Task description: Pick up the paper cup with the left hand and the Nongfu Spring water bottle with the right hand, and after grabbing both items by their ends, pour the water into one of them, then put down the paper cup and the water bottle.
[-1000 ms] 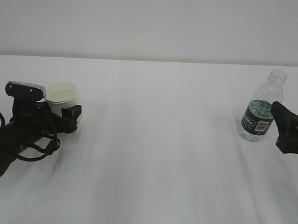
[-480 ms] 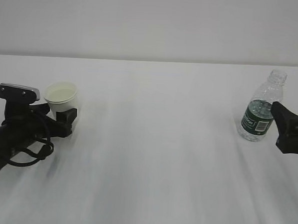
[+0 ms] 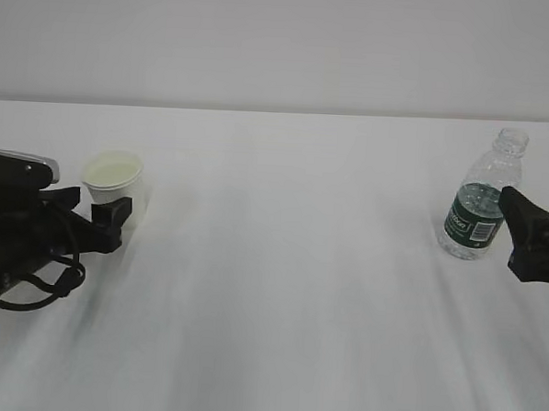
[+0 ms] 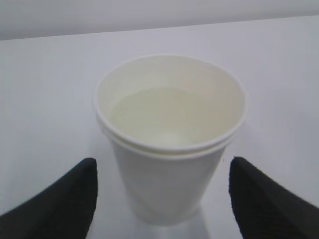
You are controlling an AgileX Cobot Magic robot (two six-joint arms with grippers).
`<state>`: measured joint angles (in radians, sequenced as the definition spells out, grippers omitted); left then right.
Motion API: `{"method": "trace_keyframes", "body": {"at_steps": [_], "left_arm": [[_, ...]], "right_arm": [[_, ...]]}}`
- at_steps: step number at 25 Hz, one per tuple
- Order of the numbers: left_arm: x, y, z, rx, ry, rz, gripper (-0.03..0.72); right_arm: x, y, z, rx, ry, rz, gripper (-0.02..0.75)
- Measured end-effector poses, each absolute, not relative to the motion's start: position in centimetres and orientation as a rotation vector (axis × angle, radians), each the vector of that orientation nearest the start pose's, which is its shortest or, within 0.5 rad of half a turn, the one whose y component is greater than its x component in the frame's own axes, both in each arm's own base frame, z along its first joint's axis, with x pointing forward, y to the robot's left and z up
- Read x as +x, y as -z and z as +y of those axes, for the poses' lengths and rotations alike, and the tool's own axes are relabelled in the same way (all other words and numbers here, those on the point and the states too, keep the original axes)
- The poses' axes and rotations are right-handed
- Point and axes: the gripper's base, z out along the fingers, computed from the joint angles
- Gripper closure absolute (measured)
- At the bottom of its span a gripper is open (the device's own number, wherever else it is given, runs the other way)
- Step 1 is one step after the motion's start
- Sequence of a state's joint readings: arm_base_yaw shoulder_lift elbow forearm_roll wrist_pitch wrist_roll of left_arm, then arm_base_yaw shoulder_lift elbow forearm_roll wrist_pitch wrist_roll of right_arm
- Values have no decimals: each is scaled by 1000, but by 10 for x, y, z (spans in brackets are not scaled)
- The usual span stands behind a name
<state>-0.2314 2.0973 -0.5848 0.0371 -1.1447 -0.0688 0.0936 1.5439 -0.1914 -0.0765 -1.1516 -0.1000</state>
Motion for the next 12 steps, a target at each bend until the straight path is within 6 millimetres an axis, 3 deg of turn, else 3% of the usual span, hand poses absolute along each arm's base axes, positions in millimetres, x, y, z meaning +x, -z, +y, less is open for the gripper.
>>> {"method": "trace_keyframes", "body": {"at_steps": [12], "left_arm": [[294,-86,-72,190,223,1861,95]], "right_arm": [[216,-163,27,-239,-32,1668,146]]}}
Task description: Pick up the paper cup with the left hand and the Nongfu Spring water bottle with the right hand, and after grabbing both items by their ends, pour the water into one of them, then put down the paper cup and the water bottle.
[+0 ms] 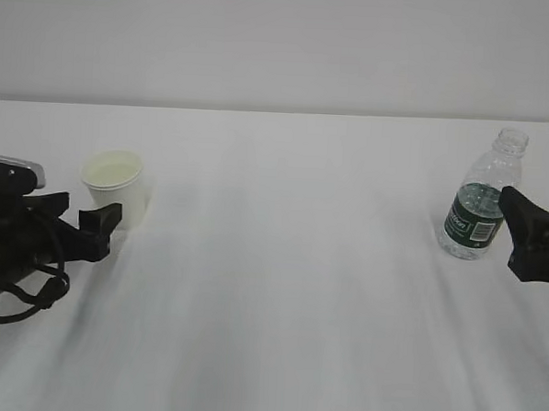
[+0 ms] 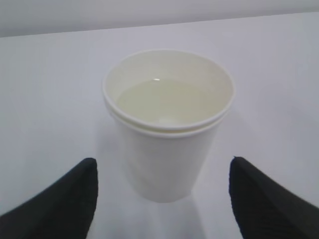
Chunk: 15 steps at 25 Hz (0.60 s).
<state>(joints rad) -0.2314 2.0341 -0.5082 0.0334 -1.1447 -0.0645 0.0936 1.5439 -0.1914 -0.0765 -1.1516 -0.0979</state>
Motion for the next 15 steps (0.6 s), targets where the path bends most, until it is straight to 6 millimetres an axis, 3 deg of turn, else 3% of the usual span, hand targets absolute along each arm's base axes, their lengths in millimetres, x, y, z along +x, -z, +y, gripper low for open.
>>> {"method": "trace_keyframes", "body": {"at_steps": [6,15], "left_arm": [[286,-95,-70,203,213,1848,95],[284,-136,-69,216,184,1737,95]], "right_arm": [[216,-163,27,-238,-34,1669,146],[213,-172,26,-236,-31,1653,146]]}}
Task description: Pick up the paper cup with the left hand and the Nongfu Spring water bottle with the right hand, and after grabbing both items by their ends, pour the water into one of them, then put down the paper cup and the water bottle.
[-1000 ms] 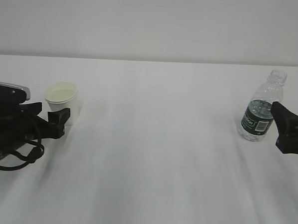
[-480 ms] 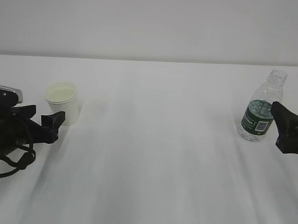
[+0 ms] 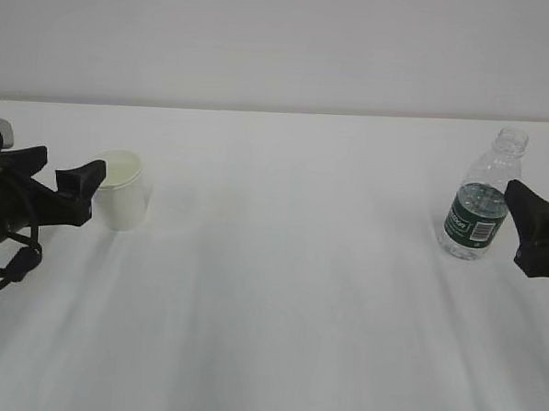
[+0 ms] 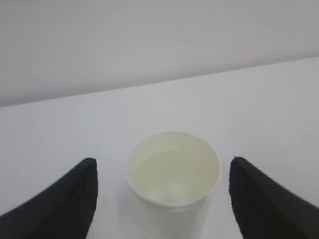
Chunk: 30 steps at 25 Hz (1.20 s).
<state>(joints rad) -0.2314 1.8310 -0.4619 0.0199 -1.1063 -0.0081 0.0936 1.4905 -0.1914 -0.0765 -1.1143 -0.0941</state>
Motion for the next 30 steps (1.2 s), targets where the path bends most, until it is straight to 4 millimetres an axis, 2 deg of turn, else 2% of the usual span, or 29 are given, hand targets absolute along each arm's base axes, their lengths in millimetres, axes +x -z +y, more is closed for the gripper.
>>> {"method": "trace_keyframes", "body": {"at_steps": [15,30], "left_arm": [[270,-194,-63,214,145,1666,101],[244,-239,-56,205,134,1643,101]], "right_arm": [[200,-191,23,-215,-12,1678,147],[189,-239,20,-204,8,1685,147]]}}
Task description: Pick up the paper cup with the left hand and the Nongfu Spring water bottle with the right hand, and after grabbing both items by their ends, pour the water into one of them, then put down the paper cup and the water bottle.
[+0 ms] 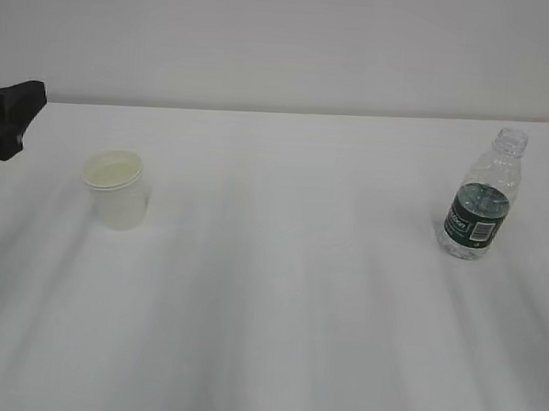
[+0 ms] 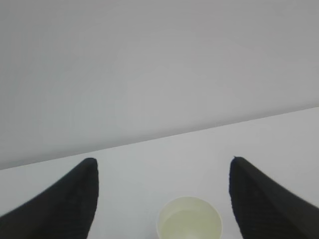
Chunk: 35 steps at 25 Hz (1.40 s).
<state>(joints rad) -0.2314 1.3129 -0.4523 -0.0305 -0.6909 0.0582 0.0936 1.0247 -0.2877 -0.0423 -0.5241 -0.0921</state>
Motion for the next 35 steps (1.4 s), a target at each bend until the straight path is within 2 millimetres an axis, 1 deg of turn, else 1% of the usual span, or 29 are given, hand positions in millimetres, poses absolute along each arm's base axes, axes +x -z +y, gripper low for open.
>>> {"method": "trace_keyframes", "body": {"at_steps": [8,13,16,26,35], "left_arm": [[233,-251,-53,207,134,1651,101],[228,-256,-52,208,135,1652,101],[227,-256,-52,211,134,1674,101],[220,-260,-50,214,135,1691,101],[213,-267,-49,213,137,1683,101]], "right_arm": [[183,-250,19,-208,16,1706,148],[184,-251,18,-210,19,1740,148],[182,-249,18,-212,19,1760,148],[163,-259,16,-220,32,1787,148],[153,-286,14,-225,42,1889,148]]}}
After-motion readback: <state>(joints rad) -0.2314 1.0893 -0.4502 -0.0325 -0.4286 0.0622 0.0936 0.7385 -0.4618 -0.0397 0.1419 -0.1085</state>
